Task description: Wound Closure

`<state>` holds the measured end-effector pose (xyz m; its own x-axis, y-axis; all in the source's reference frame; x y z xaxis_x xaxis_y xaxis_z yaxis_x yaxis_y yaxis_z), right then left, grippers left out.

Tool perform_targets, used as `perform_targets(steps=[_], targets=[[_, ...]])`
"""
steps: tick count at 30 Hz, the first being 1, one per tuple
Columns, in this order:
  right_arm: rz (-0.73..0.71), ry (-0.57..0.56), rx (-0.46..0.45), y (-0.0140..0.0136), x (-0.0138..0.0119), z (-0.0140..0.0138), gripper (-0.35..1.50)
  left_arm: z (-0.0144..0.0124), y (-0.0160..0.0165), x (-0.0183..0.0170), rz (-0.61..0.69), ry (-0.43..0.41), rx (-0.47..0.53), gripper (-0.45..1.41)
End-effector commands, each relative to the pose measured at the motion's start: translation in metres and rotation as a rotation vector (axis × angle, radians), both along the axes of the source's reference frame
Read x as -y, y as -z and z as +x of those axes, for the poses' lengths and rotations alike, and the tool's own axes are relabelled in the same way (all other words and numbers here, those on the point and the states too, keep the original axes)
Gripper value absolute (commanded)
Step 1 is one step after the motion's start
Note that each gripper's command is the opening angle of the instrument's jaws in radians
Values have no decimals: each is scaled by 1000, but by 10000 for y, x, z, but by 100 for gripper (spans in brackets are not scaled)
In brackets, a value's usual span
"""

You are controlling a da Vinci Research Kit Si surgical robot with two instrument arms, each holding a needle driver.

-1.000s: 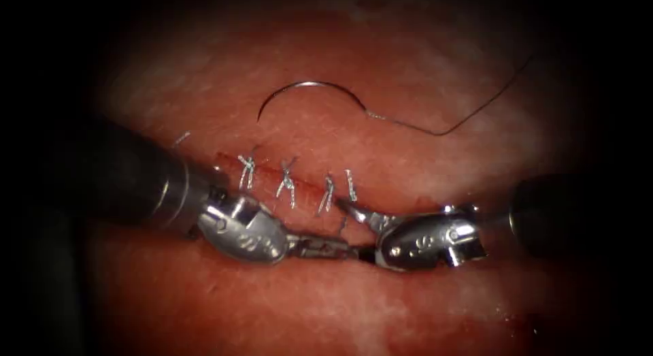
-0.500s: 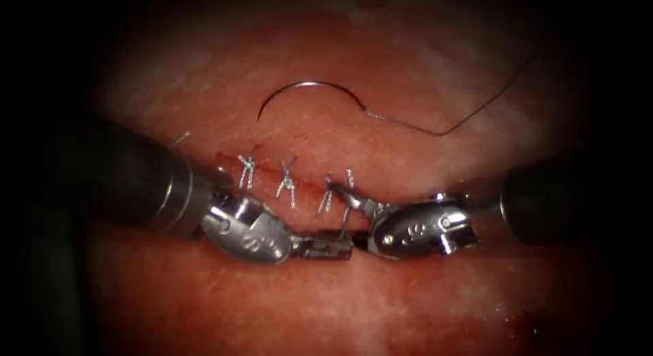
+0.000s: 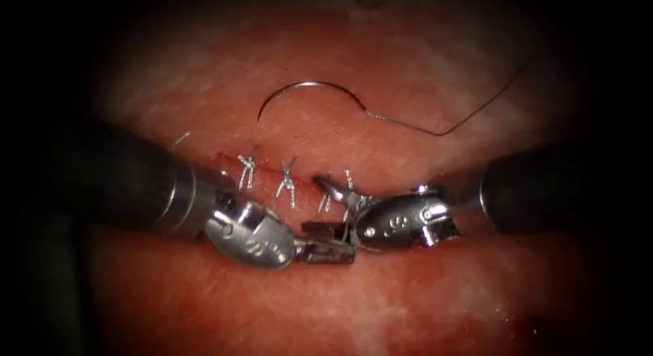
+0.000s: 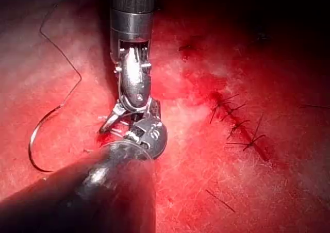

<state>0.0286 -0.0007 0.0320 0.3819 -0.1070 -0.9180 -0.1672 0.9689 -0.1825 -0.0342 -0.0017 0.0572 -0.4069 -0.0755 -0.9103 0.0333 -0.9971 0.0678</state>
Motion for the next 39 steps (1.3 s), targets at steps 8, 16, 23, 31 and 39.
perform_targets(steps=[8, 16, 23, 31, 39], targets=[[3, 10, -11, -4, 13, 10, 120, -4, -3, 12, 11, 0, 1, -45], [5, 14, -18, 0, 15, 10, 113, -4, -3, 12, 11, 0, 1, -45], [5, 13, -21, 2, 15, 10, 115, -4, -3, 11, 11, 0, 2, -45], [9, 73, -32, -2, 13, 8, -35, -3, -2, 13, 11, -1, 2, -45], [-13, 58, -3, 1, 12, 7, -35, -2, 2, 17, 12, -4, 4, -45]])
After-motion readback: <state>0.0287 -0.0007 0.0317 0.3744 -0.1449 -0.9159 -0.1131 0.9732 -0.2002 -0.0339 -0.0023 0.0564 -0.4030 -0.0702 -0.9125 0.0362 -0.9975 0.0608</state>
